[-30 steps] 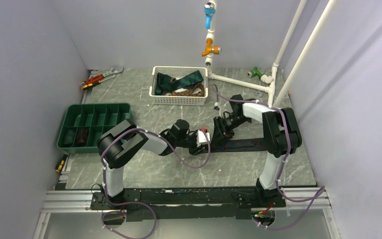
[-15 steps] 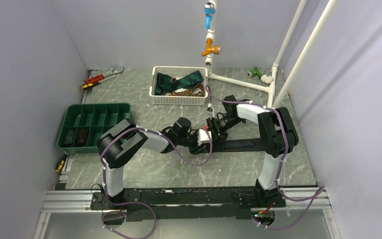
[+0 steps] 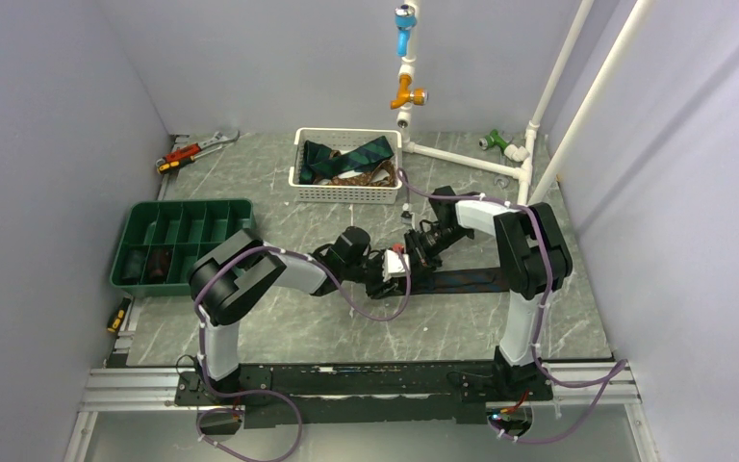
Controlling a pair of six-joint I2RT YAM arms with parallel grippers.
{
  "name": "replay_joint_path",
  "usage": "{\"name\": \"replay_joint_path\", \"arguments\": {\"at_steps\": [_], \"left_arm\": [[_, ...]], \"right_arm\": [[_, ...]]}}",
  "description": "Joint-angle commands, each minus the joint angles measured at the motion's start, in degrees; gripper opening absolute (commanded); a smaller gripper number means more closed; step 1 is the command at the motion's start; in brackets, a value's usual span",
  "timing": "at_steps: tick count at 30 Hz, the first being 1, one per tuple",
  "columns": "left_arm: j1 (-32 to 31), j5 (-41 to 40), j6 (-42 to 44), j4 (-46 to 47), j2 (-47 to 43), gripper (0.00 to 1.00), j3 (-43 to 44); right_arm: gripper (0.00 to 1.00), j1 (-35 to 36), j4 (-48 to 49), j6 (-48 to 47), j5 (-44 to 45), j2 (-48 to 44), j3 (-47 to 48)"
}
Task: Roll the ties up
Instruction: Roll the tie at the center of the board.
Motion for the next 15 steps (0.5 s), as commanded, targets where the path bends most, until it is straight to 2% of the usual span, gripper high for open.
{"name": "replay_joint_path", "arguments": {"at_steps": [1,5,7,10,15], "left_arm": [[1.24,-5.14,2.05,-12.28,3.69,0.53,-2.06],[2.13,-2.56,1.53,-6.66,0.91,0.75,-4.78],[2.58,-1.44,1.29,-1.35,-0.99,0.82,-6.93],[2.86,1.09,2.21,1.47,-1.58,0.86,-7.03],[2.81,4.64,2.31,6.92,-0.13,0.86,-6.64]], "right_arm": [[0.0,-0.25,1.92,-2.08,6.23,1.87,0.91],[0.0,-1.37,0.66,-3.39,10.7,3.13,0.07],[0.0,-2.39,0.15,-3.68,13.21,4.27,-0.25],[0.0,-4.05,-0.46,-3.47,16.1,5.86,-0.35],[0.0,-4.77,-1.09,-3.37,20.21,7.48,0.1]]}}
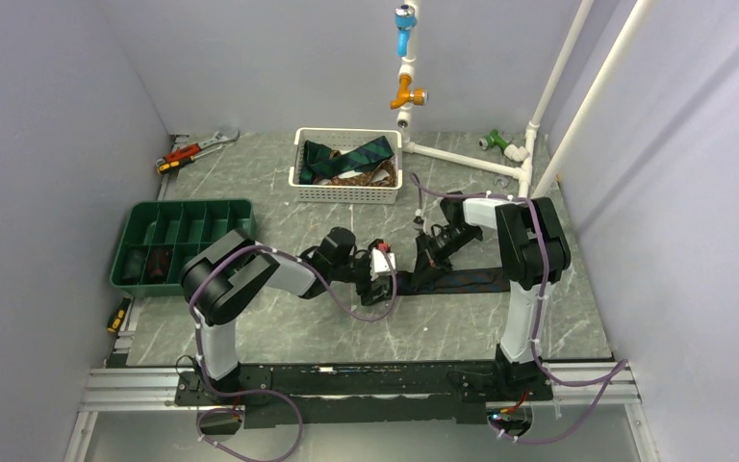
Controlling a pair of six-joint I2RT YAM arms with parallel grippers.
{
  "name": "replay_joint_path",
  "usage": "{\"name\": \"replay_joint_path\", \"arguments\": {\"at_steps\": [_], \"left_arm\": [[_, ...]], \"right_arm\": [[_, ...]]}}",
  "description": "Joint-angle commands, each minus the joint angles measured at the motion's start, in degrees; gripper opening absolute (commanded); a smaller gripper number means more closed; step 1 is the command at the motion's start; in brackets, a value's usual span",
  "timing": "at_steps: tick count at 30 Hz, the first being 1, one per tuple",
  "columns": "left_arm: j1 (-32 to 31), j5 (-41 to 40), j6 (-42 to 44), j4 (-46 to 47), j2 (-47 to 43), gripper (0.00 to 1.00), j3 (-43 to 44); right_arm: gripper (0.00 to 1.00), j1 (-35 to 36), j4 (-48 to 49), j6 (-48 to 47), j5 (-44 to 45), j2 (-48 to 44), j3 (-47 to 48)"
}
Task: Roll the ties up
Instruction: Roll the tie at the center of the board.
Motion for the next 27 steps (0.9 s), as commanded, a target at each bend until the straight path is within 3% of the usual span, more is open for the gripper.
{"name": "replay_joint_path", "arguments": {"at_steps": [1,9,11,15,18,22,27], "left_arm": [[-0.17,3.59,1.21,2.59,2.88,0.86,-0.88],[-2.86,3.34,-4.37,12.15,11.07,0.79,4.7],[-3.47,2.85,-4.86,12.84,12.15,0.7,5.36],[-3.9,-0.06,-3.52,8.74,10.63,0.39,3.69],[-3.64,-2.48,-0.79,3.12,7.35,0.34,-0.18],[-3.53,-3.59,0.47,-2.06,5.19,0.34,-2.48],[-3.76,-4.79,-1.47,-6.54,5.71,0.37,0.19]], "right_arm": [[0.0,-0.57,2.69,-2.55,19.1,3.65,-0.11],[0.0,-0.16,2.8,-1.34,25.36,4.06,1.21],[0.0,-0.06,2.31,-1.71,24.33,4.59,1.96],[0.01,-0.25,1.48,-3.68,18.49,2.11,2.08],[0.19,-1.81,0.75,-4.79,13.47,-3.63,0.84],[0.42,-2.25,-0.18,-4.54,4.57,-11.3,-0.81],[0.47,2.5,1.64,-0.36,-1.11,-12.33,-1.46]]}}
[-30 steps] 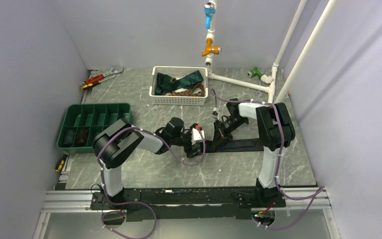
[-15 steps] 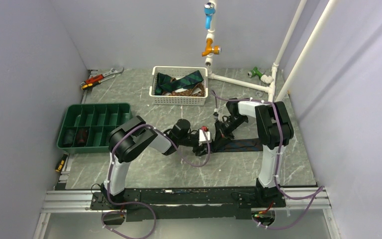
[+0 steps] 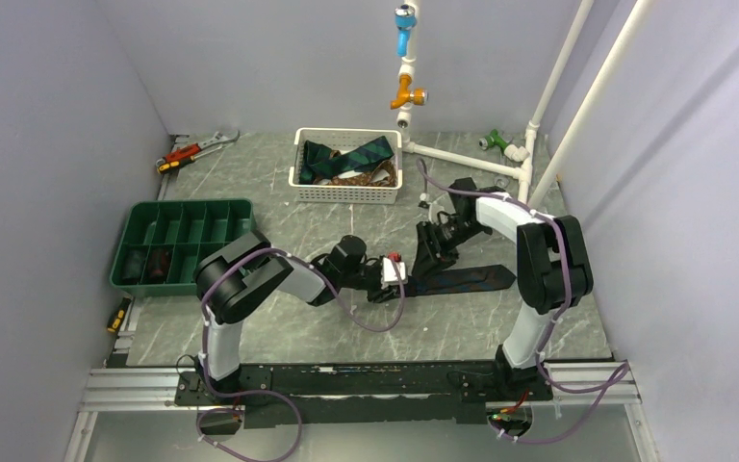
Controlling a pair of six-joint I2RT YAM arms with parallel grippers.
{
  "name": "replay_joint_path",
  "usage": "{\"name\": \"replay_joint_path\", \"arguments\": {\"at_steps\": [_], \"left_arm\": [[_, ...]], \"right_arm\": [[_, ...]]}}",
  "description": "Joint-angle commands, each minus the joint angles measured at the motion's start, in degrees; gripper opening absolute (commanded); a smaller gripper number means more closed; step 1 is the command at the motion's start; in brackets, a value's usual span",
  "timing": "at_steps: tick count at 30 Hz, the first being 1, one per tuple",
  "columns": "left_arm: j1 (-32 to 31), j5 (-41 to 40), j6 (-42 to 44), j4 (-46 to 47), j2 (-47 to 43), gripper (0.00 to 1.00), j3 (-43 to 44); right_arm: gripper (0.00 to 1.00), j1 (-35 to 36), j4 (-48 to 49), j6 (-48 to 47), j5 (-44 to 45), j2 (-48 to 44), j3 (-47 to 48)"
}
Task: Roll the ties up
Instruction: Roll the tie at the center of the board.
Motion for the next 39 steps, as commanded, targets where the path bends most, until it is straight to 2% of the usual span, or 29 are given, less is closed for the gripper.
{"name": "replay_joint_path", "arguments": {"at_steps": [1,5,8,9,11,12,13,16,19,22,30,34,39], "left_arm": [[0.24,-4.48,-0.18,-14.97,1.63,0.37,0.47],[0.22,-4.55,0.14,-16.91,1.42,0.39,1.33],[0.23,-4.36,0.13,-17.62,1.41,0.41,1.7],[0.21,-4.14,-0.01,-18.01,1.45,0.41,2.03],[0.32,-3.98,-0.35,-18.34,1.47,0.42,2.38],[0.35,-3.73,-0.59,-18.26,1.3,0.44,2.44],[0.37,-3.31,-0.85,-18.18,1.21,0.47,2.51],[0.98,-0.9,-1.39,-16.88,0.96,0.59,2.39],[1.62,1.25,-2.33,-13.47,0.4,0.76,1.85],[1.97,3.33,-3.07,-8.05,0.15,0.83,0.86],[0.23,4.69,-5.74,1.19,4.55,0.84,4.59],[-1.25,3.19,-6.91,5.02,7.61,0.85,7.31],[-2.39,1.97,-2.66,3.42,9.14,0.83,10.08]], "right_arm": [[0.48,4.35,4.05,2.72,-5.1,-0.29,-0.42],[0.49,5.4,3.79,2.78,-1.72,3.85,1.8],[0.44,5.42,3.34,1.72,2.11,7.15,3.89],[0.39,5.44,3.21,1.39,3.21,7.93,4.25],[0.12,5.49,2.95,0.51,5.07,9.22,4.79],[0.02,5.3,2.8,-0.14,6.12,9.64,4.69],[0.0,5.34,2.45,-1.06,7.3,10.15,4.45],[0.0,4.1,2.0,-3.14,10.71,11.32,3.15],[0.0,2.63,2.38,-4.41,14.48,12.08,1.82],[0.0,1.52,3.23,-4.22,18.31,12.35,0.92],[0.0,0.51,4.27,-1.26,24.73,13.25,2.0],[0.0,0.47,3.79,-0.32,23.42,14.7,3.77],[0.0,0.58,2.93,-0.74,22.11,15.71,4.65]]}}
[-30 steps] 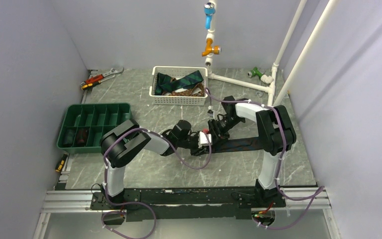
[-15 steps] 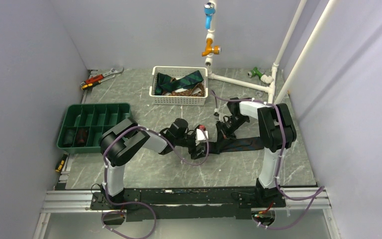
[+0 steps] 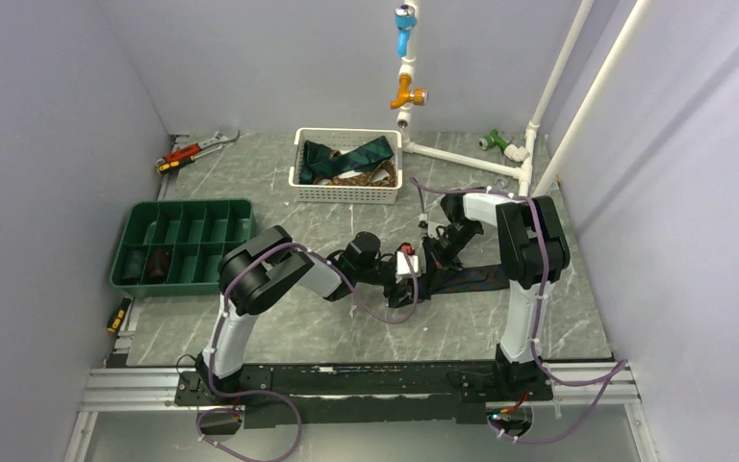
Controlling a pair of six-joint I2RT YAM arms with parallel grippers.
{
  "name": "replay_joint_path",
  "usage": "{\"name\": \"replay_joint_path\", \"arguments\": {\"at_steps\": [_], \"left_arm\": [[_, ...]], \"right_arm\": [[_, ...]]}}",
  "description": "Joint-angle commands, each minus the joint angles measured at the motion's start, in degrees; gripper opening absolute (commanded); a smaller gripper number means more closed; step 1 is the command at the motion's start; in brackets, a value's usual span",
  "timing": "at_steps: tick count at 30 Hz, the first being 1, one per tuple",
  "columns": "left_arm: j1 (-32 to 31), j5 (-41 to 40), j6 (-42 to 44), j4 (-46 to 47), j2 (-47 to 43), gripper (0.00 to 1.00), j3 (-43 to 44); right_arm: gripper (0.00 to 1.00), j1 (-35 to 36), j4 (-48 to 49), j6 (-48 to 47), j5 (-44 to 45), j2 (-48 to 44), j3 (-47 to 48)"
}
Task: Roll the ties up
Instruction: Roll the tie at the center of the board.
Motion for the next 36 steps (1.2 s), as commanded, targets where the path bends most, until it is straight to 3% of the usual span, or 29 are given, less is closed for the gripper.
{"name": "replay_joint_path", "arguments": {"at_steps": [1,3,10,13,15,18,24,32,36], "left_arm": [[-1.27,-1.91,4.84,-1.68,1.72,0.81,2.29],[-1.36,-2.23,6.94,-5.54,2.15,0.73,3.64],[-0.1,-1.69,8.36,-9.55,0.04,0.29,0.11],[1.56,2.08,5.45,-8.72,-1.24,0.18,-2.79],[2.3,3.89,4.13,-8.37,-1.49,0.17,-4.13],[2.78,4.73,2.62,-7.51,-1.62,0.16,-5.32],[3.18,4.66,0.47,-6.6,-2.57,0.19,-6.14],[4.18,-1.9,-13.05,0.65,-9.79,0.29,-8.29],[4.12,-5.34,-11.03,-0.96,-10.3,0.32,-9.35]], "right_arm": [[0.0,-0.03,10.35,-2.06,13.05,3.95,0.21],[0.0,0.04,9.82,-2.47,12.35,4.0,0.42],[0.0,-0.03,7.05,-5.03,5.16,1.47,1.31],[0.15,-2.1,4.77,-5.89,-1.35,-2.48,1.92],[0.23,-4.61,4.73,-4.97,-6.65,-5.35,1.45],[0.25,-5.61,5.79,-4.33,-9.77,-7.86,-0.94],[0.24,-2.95,9.1,-3.31,-1.83,-4.47,-2.61],[0.2,-0.8,8.39,-5.14,10.0,2.05,-0.27],[0.19,-0.55,8.03,-5.84,11.5,3.63,2.46]]}}
